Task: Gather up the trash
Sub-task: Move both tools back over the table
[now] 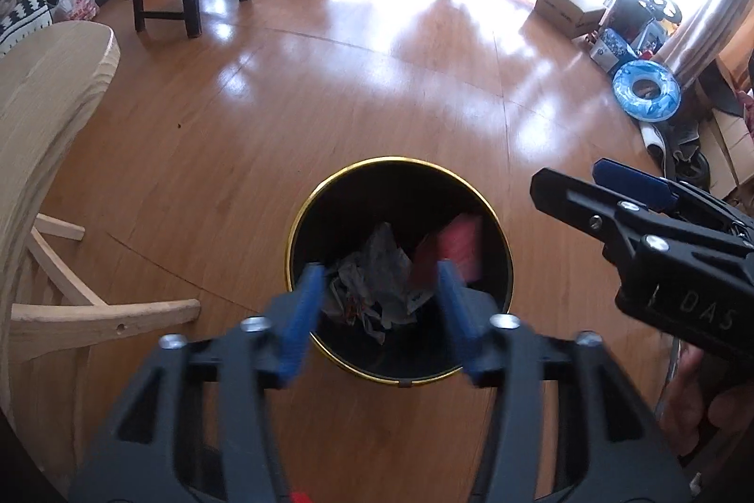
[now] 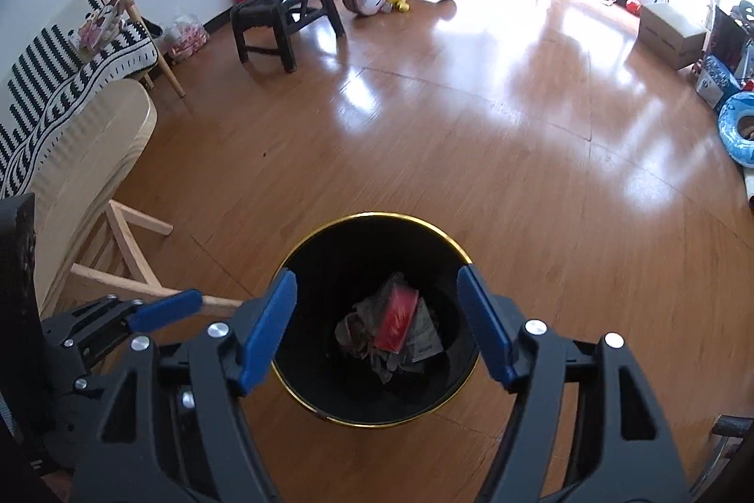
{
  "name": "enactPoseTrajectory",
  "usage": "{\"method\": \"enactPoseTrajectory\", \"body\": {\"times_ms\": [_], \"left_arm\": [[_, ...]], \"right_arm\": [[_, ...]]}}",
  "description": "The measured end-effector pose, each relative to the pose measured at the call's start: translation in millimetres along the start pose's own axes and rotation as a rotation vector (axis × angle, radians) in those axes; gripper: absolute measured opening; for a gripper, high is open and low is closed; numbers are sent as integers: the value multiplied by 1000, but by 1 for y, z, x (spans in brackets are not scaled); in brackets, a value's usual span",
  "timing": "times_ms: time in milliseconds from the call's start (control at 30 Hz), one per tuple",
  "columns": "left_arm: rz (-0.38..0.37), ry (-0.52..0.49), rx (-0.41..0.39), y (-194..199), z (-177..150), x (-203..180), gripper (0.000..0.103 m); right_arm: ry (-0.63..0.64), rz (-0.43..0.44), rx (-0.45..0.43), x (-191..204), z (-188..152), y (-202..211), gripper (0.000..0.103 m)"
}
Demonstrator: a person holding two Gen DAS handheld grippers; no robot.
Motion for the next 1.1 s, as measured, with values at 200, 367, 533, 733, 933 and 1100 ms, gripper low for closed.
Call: {"method": "enactPoseTrajectory", "body": {"times_ms": [200,367,533,733,933,1100], "left_arm": [[9,11,-20,2,1,3,71],[46,19,-34,8,0,9,88],[123,49,-43,25,0,25,92],[207,167,-119,96,1,64,92],[277,277,-289,214,-4,123,92],[424,367,-397,322,-56,195,92]], "right_arm": [[-15,2,6,-1,2,0,70],[-15,3,-3,1,5,4,74],[-10,7,-32,6,18,16,80],[27,61,-107,42,48,53,82],[128,181,-177,130,70,99,85],[269,311,-217,242,64,144,85]]}}
Point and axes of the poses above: each gripper's, at about its wrist camera, not at the fingertips, and y roughly against the way its jaws point, x to its left, z to its top, the point moved 10 cm from there along -y, roughly the way its jaws point, and after that the axes turned 14 degrees about -z, right-handed, at the moved point
